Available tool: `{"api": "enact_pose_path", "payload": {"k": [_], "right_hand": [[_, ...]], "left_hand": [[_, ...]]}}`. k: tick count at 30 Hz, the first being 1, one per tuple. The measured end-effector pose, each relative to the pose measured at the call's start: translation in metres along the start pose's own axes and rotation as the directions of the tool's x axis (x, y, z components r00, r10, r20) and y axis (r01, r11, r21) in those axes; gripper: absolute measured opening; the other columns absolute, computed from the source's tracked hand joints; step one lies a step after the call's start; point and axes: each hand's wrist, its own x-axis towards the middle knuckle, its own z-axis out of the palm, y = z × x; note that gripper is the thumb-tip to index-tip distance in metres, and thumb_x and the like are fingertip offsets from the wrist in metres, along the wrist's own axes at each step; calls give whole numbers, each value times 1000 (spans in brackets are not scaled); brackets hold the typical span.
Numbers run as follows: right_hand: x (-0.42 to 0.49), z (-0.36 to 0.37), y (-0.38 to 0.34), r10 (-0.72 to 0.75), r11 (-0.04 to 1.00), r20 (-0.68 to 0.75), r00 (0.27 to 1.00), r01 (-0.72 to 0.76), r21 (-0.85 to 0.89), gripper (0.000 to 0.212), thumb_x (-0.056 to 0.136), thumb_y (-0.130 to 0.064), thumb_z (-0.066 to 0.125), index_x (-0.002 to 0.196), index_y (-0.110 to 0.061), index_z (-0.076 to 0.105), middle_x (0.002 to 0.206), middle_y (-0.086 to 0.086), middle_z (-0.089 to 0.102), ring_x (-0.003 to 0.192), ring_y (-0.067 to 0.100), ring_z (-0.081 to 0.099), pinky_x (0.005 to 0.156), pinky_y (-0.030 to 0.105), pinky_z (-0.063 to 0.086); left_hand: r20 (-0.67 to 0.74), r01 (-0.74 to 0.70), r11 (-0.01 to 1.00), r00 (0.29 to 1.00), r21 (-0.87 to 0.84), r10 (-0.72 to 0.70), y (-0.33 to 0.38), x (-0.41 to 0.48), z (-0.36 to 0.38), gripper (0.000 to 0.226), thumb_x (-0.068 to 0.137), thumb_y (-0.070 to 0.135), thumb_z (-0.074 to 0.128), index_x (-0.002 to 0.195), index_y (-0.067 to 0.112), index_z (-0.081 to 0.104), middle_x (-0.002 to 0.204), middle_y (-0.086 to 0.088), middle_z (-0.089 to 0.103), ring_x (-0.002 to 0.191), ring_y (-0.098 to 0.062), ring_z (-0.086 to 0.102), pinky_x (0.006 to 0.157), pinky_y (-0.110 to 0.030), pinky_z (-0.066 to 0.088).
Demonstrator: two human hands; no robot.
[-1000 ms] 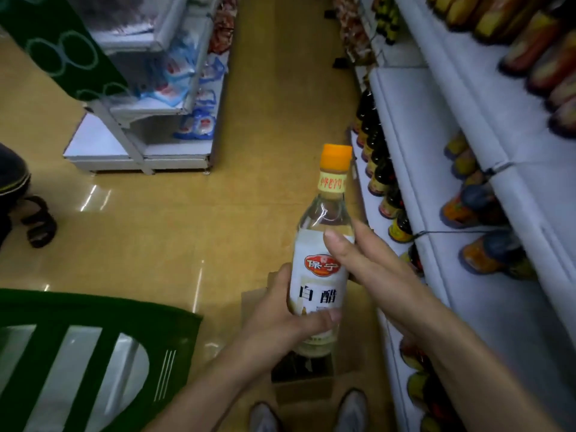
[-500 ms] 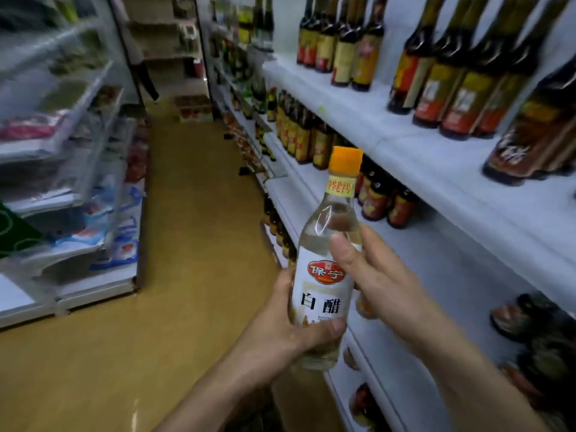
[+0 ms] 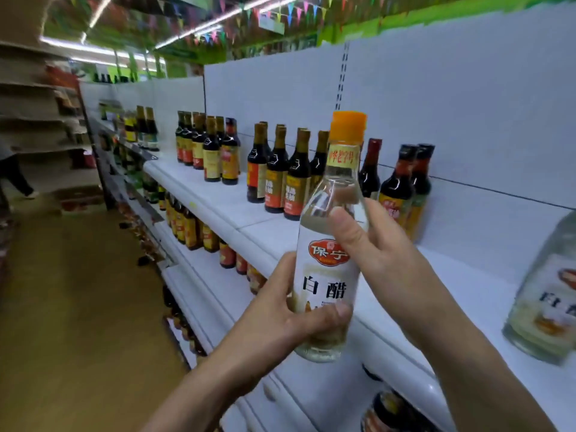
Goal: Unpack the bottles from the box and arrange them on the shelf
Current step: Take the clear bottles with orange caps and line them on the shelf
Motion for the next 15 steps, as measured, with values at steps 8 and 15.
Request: {"api": "enact_pose_path", "payload": {"k": [8,15], "right_hand": [[-20,-80,-1,5,996,-191,982,-22,-86,48,80,-65,54,119,-39,59,107,-14,76,97,2,74,87,31,57],[-48,-120,3,47,986,-390,920,-105,-128,50,76,-68,55,120,-45,55,105,-19,76,96,0,73,90,35,57]], "left_hand": [[178,-52,997,982,-64,62,6,47,78,55,85,19,78,131,40,54,123,8,74,113,-11,70,94,-31,58],[333,-47,994,940,-103,79,0,73,129,53,85,14,79,127,38,57,119,4,75,109,-15,73,91,-31,59]]}}
